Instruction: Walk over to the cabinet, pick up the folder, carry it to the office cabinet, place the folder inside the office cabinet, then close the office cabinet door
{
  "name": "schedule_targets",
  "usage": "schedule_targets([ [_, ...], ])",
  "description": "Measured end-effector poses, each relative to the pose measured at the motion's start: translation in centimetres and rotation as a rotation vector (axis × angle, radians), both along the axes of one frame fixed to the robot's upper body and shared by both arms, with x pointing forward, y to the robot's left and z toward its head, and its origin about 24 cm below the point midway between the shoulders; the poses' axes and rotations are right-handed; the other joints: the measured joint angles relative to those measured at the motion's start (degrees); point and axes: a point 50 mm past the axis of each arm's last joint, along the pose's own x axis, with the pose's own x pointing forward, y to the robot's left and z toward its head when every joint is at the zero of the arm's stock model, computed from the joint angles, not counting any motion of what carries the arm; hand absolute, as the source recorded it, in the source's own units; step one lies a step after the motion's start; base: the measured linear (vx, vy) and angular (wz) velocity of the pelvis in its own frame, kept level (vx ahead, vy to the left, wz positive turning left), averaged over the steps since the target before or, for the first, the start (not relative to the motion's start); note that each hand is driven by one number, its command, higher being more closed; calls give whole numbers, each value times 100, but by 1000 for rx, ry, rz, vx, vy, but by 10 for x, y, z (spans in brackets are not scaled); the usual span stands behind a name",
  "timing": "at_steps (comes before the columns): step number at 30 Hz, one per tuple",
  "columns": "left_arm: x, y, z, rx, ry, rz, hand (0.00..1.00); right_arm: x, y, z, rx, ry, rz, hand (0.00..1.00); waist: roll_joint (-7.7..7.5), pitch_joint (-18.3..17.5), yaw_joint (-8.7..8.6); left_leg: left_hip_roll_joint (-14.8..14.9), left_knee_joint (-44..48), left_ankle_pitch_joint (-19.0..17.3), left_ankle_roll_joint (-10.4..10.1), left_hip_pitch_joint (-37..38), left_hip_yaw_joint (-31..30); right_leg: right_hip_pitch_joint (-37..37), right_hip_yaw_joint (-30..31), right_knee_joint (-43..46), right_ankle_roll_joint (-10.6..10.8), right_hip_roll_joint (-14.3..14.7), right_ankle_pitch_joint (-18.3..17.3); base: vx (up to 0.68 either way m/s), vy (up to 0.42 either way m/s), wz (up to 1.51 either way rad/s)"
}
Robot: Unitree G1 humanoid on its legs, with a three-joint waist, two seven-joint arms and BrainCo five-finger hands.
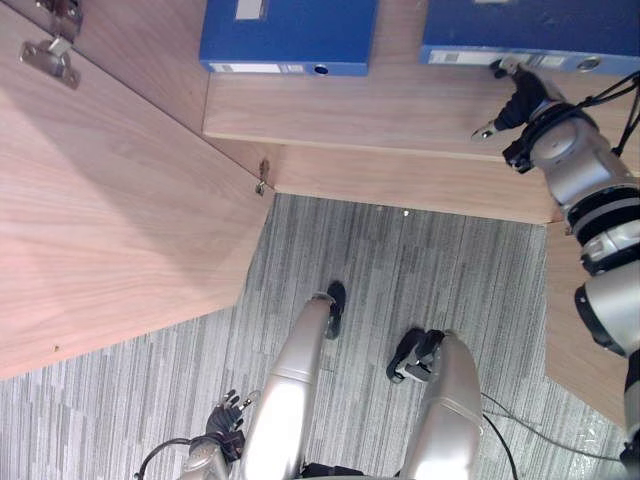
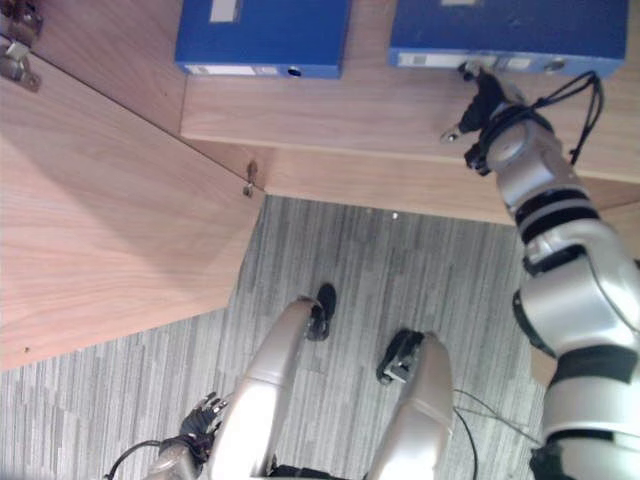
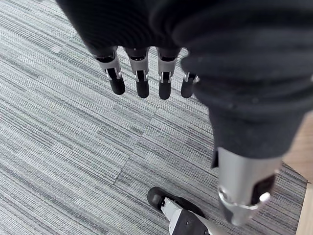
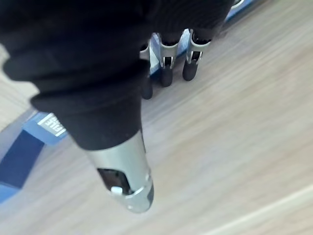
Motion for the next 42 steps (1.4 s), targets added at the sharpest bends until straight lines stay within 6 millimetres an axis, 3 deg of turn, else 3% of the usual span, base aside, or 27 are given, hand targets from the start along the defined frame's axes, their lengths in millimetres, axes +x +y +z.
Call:
schedule_targets([
  [1,0,0,0,1,0,-2,0,0,0,-2,-6,7,-2,0,-3,-5,1,0,-26,4,2,32,6,27,0,-27,0,1,11,28,32,-10],
  [6,-2,0,-1,3,10,-45,0,2,10,-71,-83,182,-7,0,-41,-280,-1,20,-762,159,60,745,123,656,-2,-840,74,99,333,30,44,-14],
  [14,-12,2,-6,31,55,-82,0,-4,32,-140,-55,346,10,0,-125,-527,-17,29,-1885,496,80,1659,271,1409,-1,-1952,138,247,812,21,47,-13],
  [19,-16,3,-7,53,71,-104,0,-19,66,-198,-46,474,60,0,-195,-641,-28,134,-3280,1041,28,2648,429,2197,-11,-3292,139,547,1432,70,28,-27],
  [20,-15,3,-7,58,73,-111,0,-32,71,-227,31,583,54,0,-211,-675,-12,151,-3730,1219,1,2958,443,2464,-26,-3697,137,635,1599,157,-12,-21],
  [21,-17,2,-8,51,73,-82,0,-57,73,-270,145,725,15,0,-197,-753,0,185,-4131,1379,-125,3229,439,2747,-85,-4146,150,743,1787,162,-19,-15],
  [22,-17,2,-8,49,74,-71,0,-70,75,-288,185,781,-4,0,-193,-778,-4,197,-4256,1419,-156,3307,436,2830,-101,-4299,146,778,1844,156,-24,-10],
  [24,-19,3,-9,54,82,-48,0,-119,76,-342,296,945,-97,0,-192,-889,-44,258,-4488,1483,-211,3442,438,3030,-111,-4701,162,908,2037,139,-17,-13],
  [25,-19,3,-9,60,87,-39,0,-132,76,-353,327,973,-131,0,-196,-925,-68,283,-4492,1484,-214,3462,454,3093,-102,-4817,178,939,2098,144,-8,-24],
  [27,-20,6,-10,77,99,14,0,-181,81,-388,490,1027,-263,0,-268,-978,-191,388,-4390,1420,-290,3811,600,3564,41,-5220,212,1075,2338,119,-7,-53],
  [29,-23,11,-11,87,115,77,0,-209,86,-404,651,995,-386,0,-394,-1081,-212,483,-3928,1246,-270,4029,473,3871,416,-5357,249,1205,2518,63,-36,-112],
  [31,-25,10,-13,85,131,156,0,-235,82,-414,758,942,-515,0,-492,-1385,-181,487,-3336,801,-310,4076,-206,4018,985,-5472,249,1396,2613,24,-18,-154],
  [33,-25,2,-16,62,141,179,0,-245,76,-417,832,914,-587,0,-457,-1594,-215,500,-3414,543,-401,4254,-668,3981,1252,-5553,249,1522,2613,8,63,-114],
  [34,-21,-5,-17,51,148,166,0,-251,71,-419,913,886,-647,0,-454,-1751,-327,517,-3668,408,-282,4443,-698,3974,1490,-5721,246,1577,2689,-16,110,-98],
  [36,-14,-4,-15,67,137,141,0,-267,68,-424,1047,851,-762,0,-648,-1926,-475,539,-3863,443,-247,4593,-356,4016,1858,-6082,297,1580,2998,-92,159,-114],
  [37,-13,-4,-15,89,137,110,0,-278,67,-428,1121,839,-833,0,-765,-2040,-470,576,-3937,415,-225,4702,-23,4020,2212,-6286,317,1589,3172,-118,173,-120],
  [42,-15,-2,-18,142,174,29,0,-301,66,-435,1272,794,-972,0,-936,-2141,-620,493,-4177,385,-238,5161,491,4117,2916,-6599,308,1588,3430,-97,122,-81],
])
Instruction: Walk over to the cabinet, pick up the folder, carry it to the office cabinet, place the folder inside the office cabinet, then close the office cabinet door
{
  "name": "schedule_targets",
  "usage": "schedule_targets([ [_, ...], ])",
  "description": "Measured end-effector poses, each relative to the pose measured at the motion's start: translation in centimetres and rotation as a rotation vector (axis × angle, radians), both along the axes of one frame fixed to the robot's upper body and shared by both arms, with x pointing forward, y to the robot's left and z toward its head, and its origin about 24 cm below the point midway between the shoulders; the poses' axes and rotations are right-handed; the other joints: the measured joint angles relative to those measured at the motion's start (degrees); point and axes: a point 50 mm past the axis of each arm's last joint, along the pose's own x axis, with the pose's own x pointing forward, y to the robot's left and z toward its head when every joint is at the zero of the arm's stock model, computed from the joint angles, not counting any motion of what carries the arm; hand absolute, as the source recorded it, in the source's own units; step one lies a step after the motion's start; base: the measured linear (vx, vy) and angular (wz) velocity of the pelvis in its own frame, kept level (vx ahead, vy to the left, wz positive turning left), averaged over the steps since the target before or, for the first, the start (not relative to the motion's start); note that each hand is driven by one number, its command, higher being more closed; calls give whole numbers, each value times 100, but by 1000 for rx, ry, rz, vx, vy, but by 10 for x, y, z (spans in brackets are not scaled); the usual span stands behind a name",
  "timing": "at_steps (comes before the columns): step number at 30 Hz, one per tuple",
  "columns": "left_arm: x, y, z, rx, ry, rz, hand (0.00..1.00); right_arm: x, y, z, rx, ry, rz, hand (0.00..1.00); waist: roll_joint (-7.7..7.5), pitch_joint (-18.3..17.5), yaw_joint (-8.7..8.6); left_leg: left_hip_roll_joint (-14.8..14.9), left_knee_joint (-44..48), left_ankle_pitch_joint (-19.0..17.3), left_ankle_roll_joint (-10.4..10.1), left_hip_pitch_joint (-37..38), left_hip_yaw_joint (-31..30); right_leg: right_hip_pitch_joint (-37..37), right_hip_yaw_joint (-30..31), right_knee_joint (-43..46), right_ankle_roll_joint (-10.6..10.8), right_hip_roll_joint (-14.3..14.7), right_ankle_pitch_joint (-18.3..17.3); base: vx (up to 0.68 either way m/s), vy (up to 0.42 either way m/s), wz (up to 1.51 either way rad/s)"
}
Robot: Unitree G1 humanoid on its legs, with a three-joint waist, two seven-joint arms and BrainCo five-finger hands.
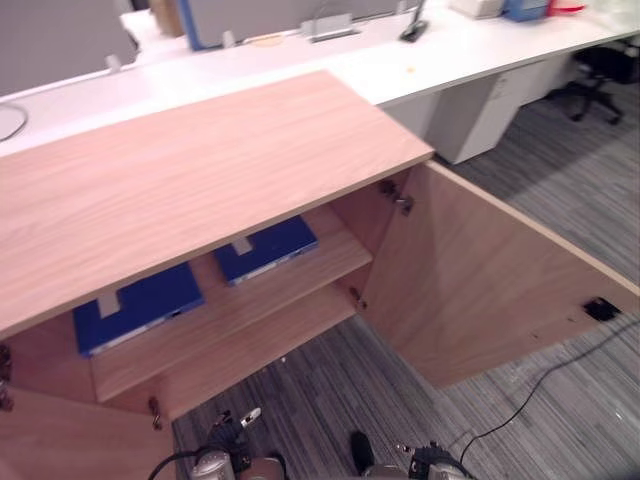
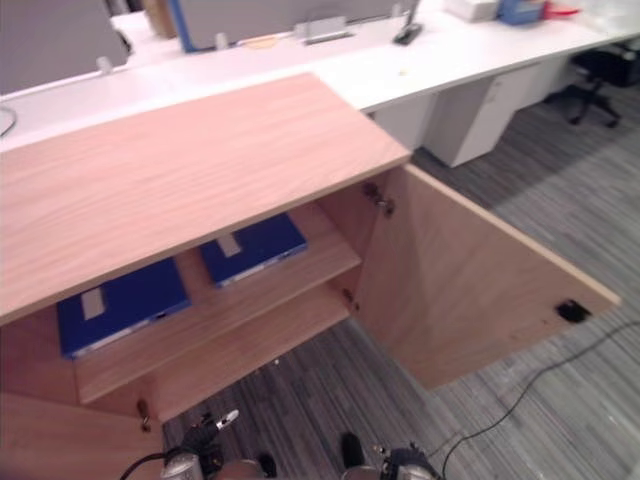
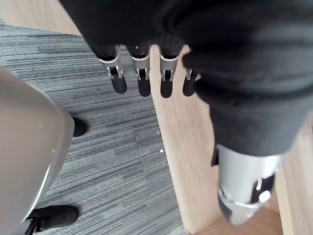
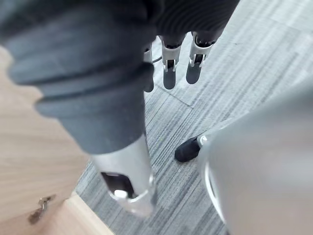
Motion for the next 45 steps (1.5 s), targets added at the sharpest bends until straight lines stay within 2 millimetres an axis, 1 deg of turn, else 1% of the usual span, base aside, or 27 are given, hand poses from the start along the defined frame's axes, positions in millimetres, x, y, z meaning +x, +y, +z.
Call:
schedule_targets([
  [3,-2,1,-1,12,15,-10,0,-1,2,0,29,-23,-43,0,-9,-3,-19,21,11,-59,18,185,312,64,314,-23,-44,62,70,-31,71,-64],
  [5,-4,3,-2,22,29,-16,0,3,4,1,35,-44,-41,0,-2,6,-17,138,229,-203,42,273,599,39,579,195,-23,225,84,14,49,-79],
  [7,-5,5,-2,29,32,-12,0,6,8,2,49,-65,-41,0,30,92,4,358,496,-405,54,379,946,-86,534,596,-34,499,93,-20,-10,-96],
  [8,-5,5,-2,32,33,-11,0,8,10,2,52,-78,-38,0,66,126,8,478,550,-440,70,431,1101,-163,273,730,-100,569,134,-51,-99,-95],
  [9,-7,5,-2,30,36,-1,0,12,9,4,51,-98,-45,0,98,153,-3,589,544,-432,92,476,1357,-242,-456,908,-432,502,35,-40,-105,-77],
  [10,-7,5,-2,29,37,0,0,13,8,5,50,-105,-51,0,106,154,-5,611,539,-426,94,490,1450,-368,-1000,1216,-552,409,-117,-20,-97,-68],
  [11,-8,5,-3,28,39,6,0,13,6,5,50,-112,-62,0,106,157,-9,626,503,-410,80,549,1592,-522,-1773,1730,-660,215,-384,23,-50,-62],
  [12,-10,6,-3,25,43,23,0,10,4,5,45,-107,-64,0,114,167,-14,636,437,-393,54,667,1738,-547,-2506,2212,-697,-55,-692,55,-60,-64],
  [13,-13,7,-4,23,50,39,0,8,3,5,43,-108,-66,0,116,166,-28,650,402,-380,29,765,1847,-490,-2907,2390,-700,-239,-928,63,-67,-52],
  [14,-14,8,-4,23,53,43,0,7,3,5,43,-107,-67,0,106,165,-24,631,365,-369,-3,797,1888,-456,-3016,2343,-662,-304,-996,65,-94,-39],
  [15,-15,6,-5,17,60,44,0,8,1,5,41,-110,-75,0,132,185,-30,596,291,-336,-87,860,1892,-410,-3022,2188,-639,-240,-997,71,-99,-25],
  [18,-23,-1,-10,-10,96,59,0,1,-12,4,27,-89,-126,0,327,172,-16,506,-272,-123,-105,849,1508,-256,-2869,1408,-713,132,-648,64,-91,-36],
  [21,-30,2,-12,-28,115,129,0,-13,-17,-1,42,-42,-211,0,358,168,0,524,-637,2,-131,985,1215,139,-2710,471,-755,520,-239,109,-95,-38],
  [22,-32,2,-12,-36,118,151,0,-24,-19,-3,47,-23,-255,0,367,178,-2,565,-631,1,-140,1086,1214,316,-2686,278,-823,597,-161,123,-41,-14],
  [25,-31,2,-12,-50,110,185,0,-30,-19,-4,52,-13,-282,0,386,260,13,650,-248,-135,-188,1117,1208,499,-2539,187,-826,672,-159,109,27,-23],
  [28,-29,2,-11,-54,101,192,0,-26,-20,-3,55,-28,-291,0,399,292,49,709,393,-315,-101,931,1101,535,-2300,180,-817,701,-147,57,65,-46],
  [30,-29,1,-11,-60,97,200,0,-17,-19,-1,60,-66,-298,0,413,291,63,664,612,-558,-31,824,586,543,-2094,150,-778,715,-103,39,81,-49],
  [32,-28,1,-11,-59,95,191,0,-5,-19,3,61,-113,-299,0,429,290,54,580,250,-572,-18,856,341,506,-1938,116,-699,723,-43,12,130,-48],
  [34,-26,1,-10,-51,94,165,0,13,-18,9,57,-176,-285,0,437,278,43,459,-120,-557,-39,938,379,355,-1719,47,-591,722,78,-14,206,-54],
  [37,-22,-3,-9,-43,88,120,0,40,-24,25,26,-299,-266,0,497,296,52,217,-182,-520,2,948,632,255,-1426,-24,-478,561,187,-45,227,-46],
  [38,-21,-4,-9,-37,84,100,0,51,-26,32,13,-351,-246,0,511,318,37,163,-181,-513,14,956,677,207,-1344,31,-474,525,185,-36,162,-43],
  [40,-16,-3,-7,-13,73,36,0,84,-33,62,-46,-525,-195,0,517,403,-2,-2,-16,-497,34,934,825,-188,-1292,738,-367,427,34,-80,202,-50],
  [41,-15,-3,-6,-10,70,30,0,87,-34,65,-56,-541,-191,0,516,416,-7,-19,50,-494,33,922,831,-222,-1310,811,-373,399,28,-120,222,-28],
  [42,-13,0,-5,8,63,9,0,98,-37,76,-83,-593,-178,0,409,488,-1,-183,576,-394,-42,702,740,-260,-1294,997,-407,170,2,-144,189,0],
  [43,-11,7,-3,30,49,7,0,108,-42,84,-108,-631,-184,0,270,553,0,-258,571,-589,329,503,488,-253,-1218,1006,-404,-80,-13,-169,154,6],
  [44,-14,8,-4,33,55,8,0,112,-49,89,-129,-646,-182,0,373,499,-31,-214,127,-348,231,559,372,-264,-1264,999,-381,-61,-24,-160,115,-4],
  [45,-16,10,-3,35,53,27,0,123,-55,99,-153,-682,-171,0,386,496,23,-266,-161,-175,266,564,289,-290,-1294,949,-230,-130,-109,-110,81,-12],
])
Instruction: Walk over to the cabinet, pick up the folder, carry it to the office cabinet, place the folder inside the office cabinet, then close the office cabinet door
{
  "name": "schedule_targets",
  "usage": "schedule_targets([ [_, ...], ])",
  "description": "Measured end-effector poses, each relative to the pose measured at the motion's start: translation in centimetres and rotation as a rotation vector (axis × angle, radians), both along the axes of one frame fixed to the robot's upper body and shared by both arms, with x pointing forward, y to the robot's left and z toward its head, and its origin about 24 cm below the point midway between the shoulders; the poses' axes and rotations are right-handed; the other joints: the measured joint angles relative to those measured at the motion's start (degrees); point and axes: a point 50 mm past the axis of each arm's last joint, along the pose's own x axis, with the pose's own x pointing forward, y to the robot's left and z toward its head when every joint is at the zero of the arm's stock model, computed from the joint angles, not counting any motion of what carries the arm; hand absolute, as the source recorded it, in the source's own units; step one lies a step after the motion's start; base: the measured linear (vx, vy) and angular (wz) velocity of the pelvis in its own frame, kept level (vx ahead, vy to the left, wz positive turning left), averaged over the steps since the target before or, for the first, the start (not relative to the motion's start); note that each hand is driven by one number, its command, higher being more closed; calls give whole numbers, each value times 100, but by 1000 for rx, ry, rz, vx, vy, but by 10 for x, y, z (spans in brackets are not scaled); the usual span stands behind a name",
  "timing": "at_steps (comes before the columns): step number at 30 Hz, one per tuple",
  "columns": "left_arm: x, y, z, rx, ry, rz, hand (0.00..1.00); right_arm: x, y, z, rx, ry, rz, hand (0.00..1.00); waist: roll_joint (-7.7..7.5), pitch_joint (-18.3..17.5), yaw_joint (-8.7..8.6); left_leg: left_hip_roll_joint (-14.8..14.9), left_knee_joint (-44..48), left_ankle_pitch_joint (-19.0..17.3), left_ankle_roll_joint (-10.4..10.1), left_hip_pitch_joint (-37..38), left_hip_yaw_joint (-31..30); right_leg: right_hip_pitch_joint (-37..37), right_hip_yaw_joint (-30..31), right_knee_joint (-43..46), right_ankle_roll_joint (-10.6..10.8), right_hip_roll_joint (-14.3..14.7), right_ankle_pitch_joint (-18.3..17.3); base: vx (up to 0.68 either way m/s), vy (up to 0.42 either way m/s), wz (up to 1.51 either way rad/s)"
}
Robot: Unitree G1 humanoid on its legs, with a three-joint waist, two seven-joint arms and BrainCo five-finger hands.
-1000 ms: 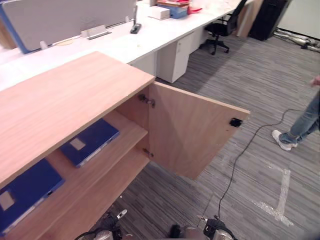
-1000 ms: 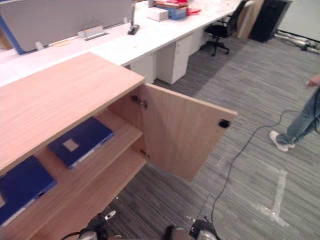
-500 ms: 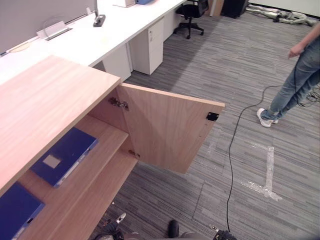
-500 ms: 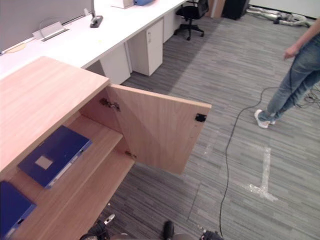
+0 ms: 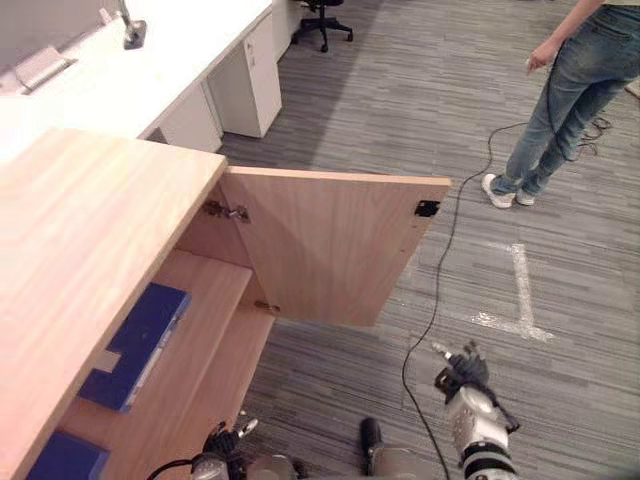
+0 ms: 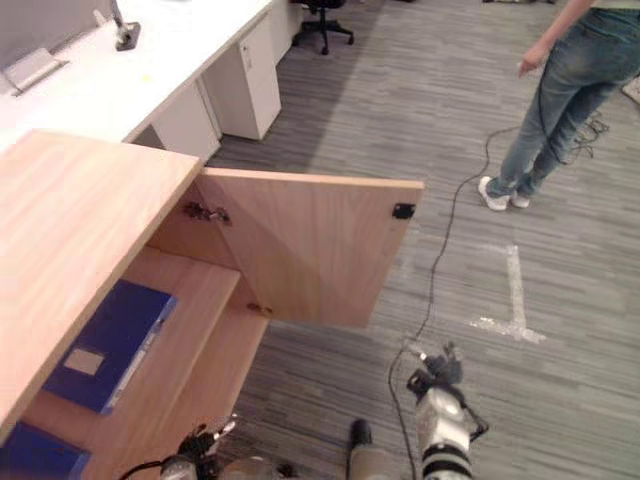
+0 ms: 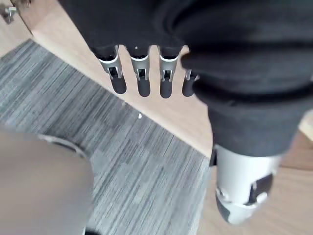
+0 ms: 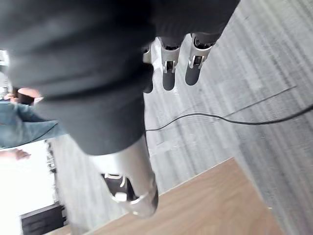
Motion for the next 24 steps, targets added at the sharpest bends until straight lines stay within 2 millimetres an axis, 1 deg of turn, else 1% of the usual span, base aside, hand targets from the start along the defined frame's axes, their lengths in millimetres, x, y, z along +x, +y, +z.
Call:
schedule_targets([
  [1,-2,3,0,15,7,-10,0,7,-3,7,-13,-24,1,0,5,-5,10,-81,-94,53,67,-25,22,-3,-30,-110,7,-99,9,-105,146,-10],
  [3,-6,8,0,31,20,-23,0,19,-12,19,-48,-59,3,0,12,-23,18,-212,-290,189,161,-46,1,76,-38,-480,38,-206,237,-70,148,7],
  [4,-14,11,-2,38,43,-22,0,26,-16,27,-65,-80,5,0,19,-48,20,-232,-338,215,176,-69,-1,151,-40,-726,12,-219,357,-18,102,2],
  [5,-19,12,-3,39,55,-21,0,30,-19,31,-74,-90,5,0,11,-55,22,-239,-344,217,179,-89,-7,177,-40,-828,32,-223,419,15,61,0],
  [6,-27,15,-4,42,76,-13,0,37,-25,41,-98,-116,4,0,9,-63,32,-251,-353,237,178,-110,-32,193,-50,-953,30,-226,480,32,30,2],
  [7,-28,15,-4,42,80,-13,0,39,-26,43,-104,-122,4,0,8,-66,33,-257,-365,248,171,-105,-41,195,-52,-970,28,-227,492,65,16,14],
  [8,-33,15,-5,42,95,-14,0,48,-36,57,-138,-153,1,0,26,-75,31,-268,-418,286,145,-102,-130,222,-117,-1037,54,-237,528,81,-9,27],
  [9,-35,15,-6,43,100,-17,0,53,-43,63,-152,-165,-3,0,33,-81,21,-247,-425,290,137,-77,-220,292,-209,-1067,61,-230,535,78,-21,33],
  [11,-38,15,-6,41,104,-17,0,62,-47,73,-187,-174,17,0,30,-83,39,-218,-522,302,117,78,-313,480,-288,-1160,59,-183,538,62,-46,24],
  [13,-38,14,-6,40,104,-20,0,74,-45,87,-227,-203,57,0,40,-99,47,-192,-579,311,103,142,-352,563,-367,-1229,59,-162,539,20,-44,9],
  [15,-39,14,-6,38,101,-17,0,92,-41,104,-261,-234,104,0,40,-99,56,-188,-645,354,76,158,-373,563,-379,-1250,62,-160,543,-20,-38,3],
  [19,-39,13,-6,32,97,-11,0,111,-38,121,-260,-252,125,0,42,-98,84,-216,-695,411,87,151,-459,587,-425,-1303,47,-182,574,-43,-16,10],
  [22,-39,13,-6,28,88,-1,0,127,-35,140,-258,-281,136,0,56,-88,100,-244,-693,455,97,83,-518,576,-491,-1348,24,-211,603,-50,-2,11],
  [24,-40,12,-6,22,86,6,0,135,-34,152,-276,-288,158,0,93,-66,125,-256,-693,473,102,68,-564,579,-515,-1348,24,-226,603,-41,6,13],
])
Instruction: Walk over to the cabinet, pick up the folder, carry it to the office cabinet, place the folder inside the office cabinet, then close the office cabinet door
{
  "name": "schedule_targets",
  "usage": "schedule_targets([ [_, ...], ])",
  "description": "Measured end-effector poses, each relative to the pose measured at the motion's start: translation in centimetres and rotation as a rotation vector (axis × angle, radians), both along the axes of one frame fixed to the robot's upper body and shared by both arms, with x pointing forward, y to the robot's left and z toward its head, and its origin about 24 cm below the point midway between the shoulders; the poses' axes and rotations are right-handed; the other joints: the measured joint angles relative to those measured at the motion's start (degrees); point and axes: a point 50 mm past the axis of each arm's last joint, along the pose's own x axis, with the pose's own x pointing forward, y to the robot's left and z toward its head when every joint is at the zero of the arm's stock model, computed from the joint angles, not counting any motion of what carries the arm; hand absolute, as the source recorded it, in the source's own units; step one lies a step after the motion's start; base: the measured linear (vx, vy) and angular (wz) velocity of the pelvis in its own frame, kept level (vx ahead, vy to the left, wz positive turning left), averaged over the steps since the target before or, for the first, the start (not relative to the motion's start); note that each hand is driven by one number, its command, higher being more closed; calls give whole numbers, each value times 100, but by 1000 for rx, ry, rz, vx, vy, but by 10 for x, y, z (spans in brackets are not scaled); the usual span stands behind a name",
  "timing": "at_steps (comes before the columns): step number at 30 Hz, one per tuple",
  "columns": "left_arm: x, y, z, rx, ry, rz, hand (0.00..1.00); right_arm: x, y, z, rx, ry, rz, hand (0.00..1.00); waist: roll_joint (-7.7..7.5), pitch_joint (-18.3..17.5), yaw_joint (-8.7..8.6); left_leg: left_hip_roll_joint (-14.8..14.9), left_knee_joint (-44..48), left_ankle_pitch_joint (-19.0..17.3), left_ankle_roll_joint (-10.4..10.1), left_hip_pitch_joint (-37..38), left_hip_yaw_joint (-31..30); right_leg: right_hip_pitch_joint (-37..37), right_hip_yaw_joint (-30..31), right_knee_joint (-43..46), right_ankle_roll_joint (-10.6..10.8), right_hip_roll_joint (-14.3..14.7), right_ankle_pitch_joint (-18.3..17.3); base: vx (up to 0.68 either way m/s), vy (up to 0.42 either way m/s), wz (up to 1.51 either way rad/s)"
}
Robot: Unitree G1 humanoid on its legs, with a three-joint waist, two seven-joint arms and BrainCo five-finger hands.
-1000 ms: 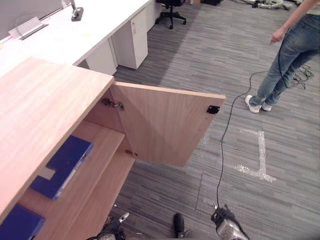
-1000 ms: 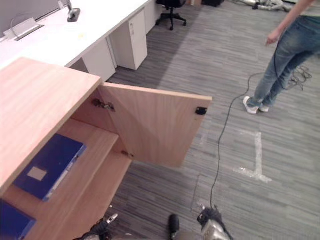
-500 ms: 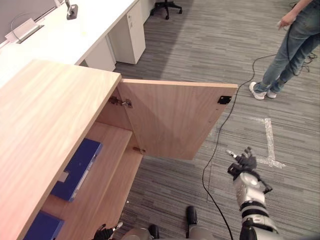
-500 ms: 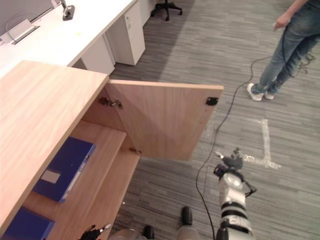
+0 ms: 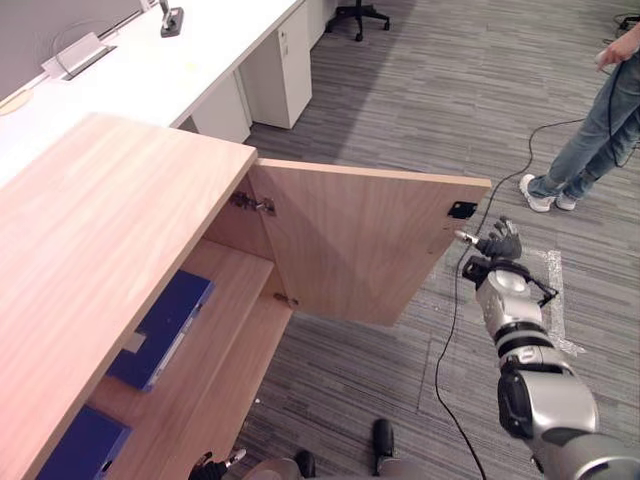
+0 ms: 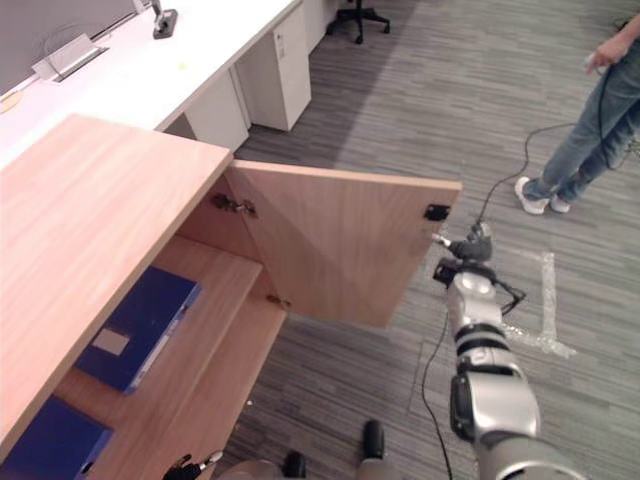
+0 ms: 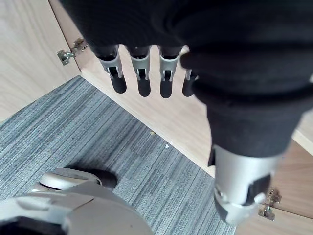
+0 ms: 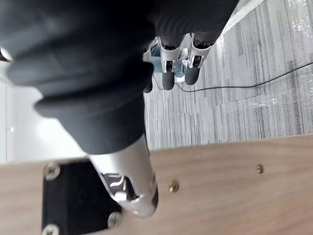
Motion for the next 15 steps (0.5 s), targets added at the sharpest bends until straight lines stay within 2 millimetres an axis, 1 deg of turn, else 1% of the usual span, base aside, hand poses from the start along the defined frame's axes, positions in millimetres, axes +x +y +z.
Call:
schedule_targets([
  [3,-1,-3,-1,-11,0,-4,0,13,-1,26,-20,-34,21,0,115,90,21,-23,1,43,3,-66,-80,-21,-77,3,-1,-34,0,-44,10,16],
  [4,-1,-4,-1,-14,1,-4,0,15,-4,31,-39,-32,25,0,158,123,19,-32,0,66,-1,-95,-138,-26,-158,5,-1,-49,-1,-40,9,22],
  [6,-1,-7,-1,-20,-2,-6,0,16,-8,37,-51,-29,32,0,226,166,23,-39,-1,97,-8,-133,-236,-23,-228,12,-2,-64,-2,-39,15,26],
  [10,-1,-10,-1,-25,-8,-25,0,24,-5,51,-77,-31,50,0,323,289,24,-38,0,160,-32,-177,-334,-25,-314,28,-2,-74,-2,-58,13,15],
  [12,0,-12,-2,-29,-11,-37,0,26,-8,62,-131,-32,67,0,387,409,33,-30,-1,197,-48,-196,-372,-25,-340,64,-3,-71,-3,-86,13,7],
  [15,0,-14,-2,-32,-12,-56,0,27,-10,69,-191,-22,95,0,442,479,26,-16,-8,228,-80,-248,-469,-31,-435,71,-11,-63,-8,-82,12,14],
])
